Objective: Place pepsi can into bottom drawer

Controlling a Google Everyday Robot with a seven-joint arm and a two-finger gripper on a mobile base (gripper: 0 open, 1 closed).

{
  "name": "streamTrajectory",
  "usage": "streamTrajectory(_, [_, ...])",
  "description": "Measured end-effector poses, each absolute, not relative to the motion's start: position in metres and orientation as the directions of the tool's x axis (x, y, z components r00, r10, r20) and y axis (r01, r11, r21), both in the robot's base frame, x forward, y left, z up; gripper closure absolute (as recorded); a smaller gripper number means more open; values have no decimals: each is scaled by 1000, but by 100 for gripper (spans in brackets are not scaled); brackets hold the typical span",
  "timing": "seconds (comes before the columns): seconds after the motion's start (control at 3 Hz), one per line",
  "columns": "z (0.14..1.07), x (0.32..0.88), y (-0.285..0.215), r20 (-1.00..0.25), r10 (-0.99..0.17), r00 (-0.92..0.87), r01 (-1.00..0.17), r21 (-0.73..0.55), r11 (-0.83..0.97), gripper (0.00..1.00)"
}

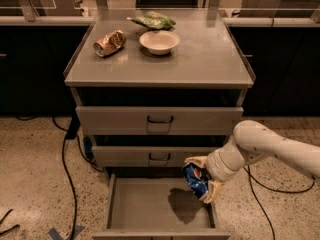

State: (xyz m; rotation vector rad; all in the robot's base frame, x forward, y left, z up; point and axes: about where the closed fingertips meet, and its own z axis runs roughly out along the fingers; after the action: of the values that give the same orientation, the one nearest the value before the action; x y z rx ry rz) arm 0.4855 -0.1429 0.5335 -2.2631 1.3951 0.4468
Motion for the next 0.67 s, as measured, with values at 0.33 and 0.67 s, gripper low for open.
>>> streamTrajectory(0.33, [511, 480, -137, -496, -743, 450, -891, -191, -413, 100])
streamTrajectory(0.67, [467, 475, -126, -505, -735, 452, -886, -162, -434, 100])
